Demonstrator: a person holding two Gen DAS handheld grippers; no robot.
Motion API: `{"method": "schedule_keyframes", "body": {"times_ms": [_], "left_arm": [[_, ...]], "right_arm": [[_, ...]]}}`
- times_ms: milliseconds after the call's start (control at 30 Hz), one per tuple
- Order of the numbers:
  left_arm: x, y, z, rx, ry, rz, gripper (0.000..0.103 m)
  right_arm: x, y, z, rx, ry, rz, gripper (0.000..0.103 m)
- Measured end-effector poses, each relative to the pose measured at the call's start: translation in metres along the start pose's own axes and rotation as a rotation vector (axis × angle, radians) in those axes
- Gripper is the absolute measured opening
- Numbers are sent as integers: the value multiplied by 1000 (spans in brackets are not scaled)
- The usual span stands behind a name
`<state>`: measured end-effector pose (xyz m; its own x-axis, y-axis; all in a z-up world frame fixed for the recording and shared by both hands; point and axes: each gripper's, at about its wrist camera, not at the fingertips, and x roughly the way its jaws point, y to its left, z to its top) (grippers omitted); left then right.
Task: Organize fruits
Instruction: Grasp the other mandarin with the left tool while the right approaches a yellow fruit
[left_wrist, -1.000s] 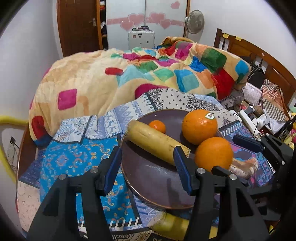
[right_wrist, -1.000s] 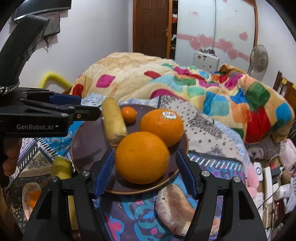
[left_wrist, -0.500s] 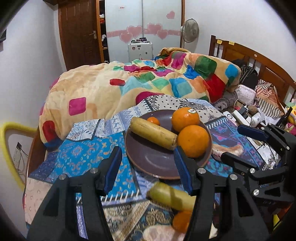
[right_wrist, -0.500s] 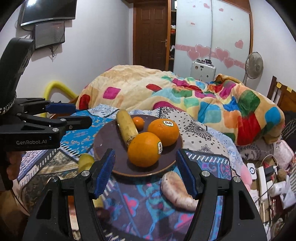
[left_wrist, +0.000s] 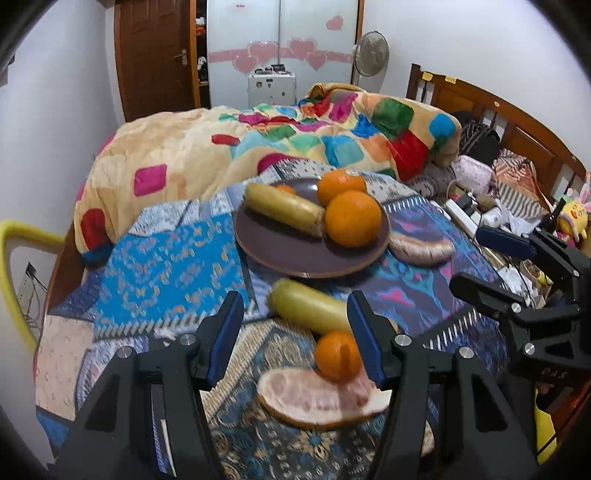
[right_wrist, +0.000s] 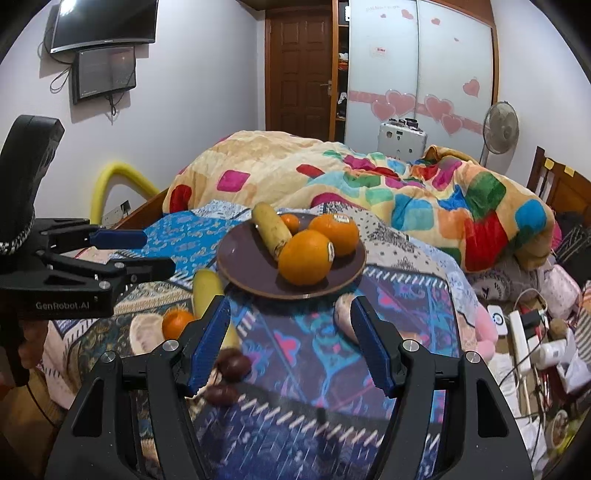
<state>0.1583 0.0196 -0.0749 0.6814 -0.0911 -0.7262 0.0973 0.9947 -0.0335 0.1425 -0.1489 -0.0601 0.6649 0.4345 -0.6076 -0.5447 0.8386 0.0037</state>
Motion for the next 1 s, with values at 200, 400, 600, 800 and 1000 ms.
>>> {"method": "schedule_keyframes", "body": {"times_ms": [200, 400, 600, 800, 1000], "left_arm": [[11, -8, -19, 5, 47, -25, 58], [25, -12, -32, -1, 85, -55, 58], [34, -15, -37, -7, 97, -88, 45], [35, -15, -37, -7, 86, -104, 36], [20, 3, -39, -20, 41, -73, 36]], "right_arm": [[0, 1, -15, 6, 22, 9, 64], [2, -2, -24, 19, 38, 19, 64], [5, -1, -30, 20, 49, 34, 64], [11, 3, -31, 18, 60, 53, 64], [26, 15, -25, 1, 74, 83, 64]]}}
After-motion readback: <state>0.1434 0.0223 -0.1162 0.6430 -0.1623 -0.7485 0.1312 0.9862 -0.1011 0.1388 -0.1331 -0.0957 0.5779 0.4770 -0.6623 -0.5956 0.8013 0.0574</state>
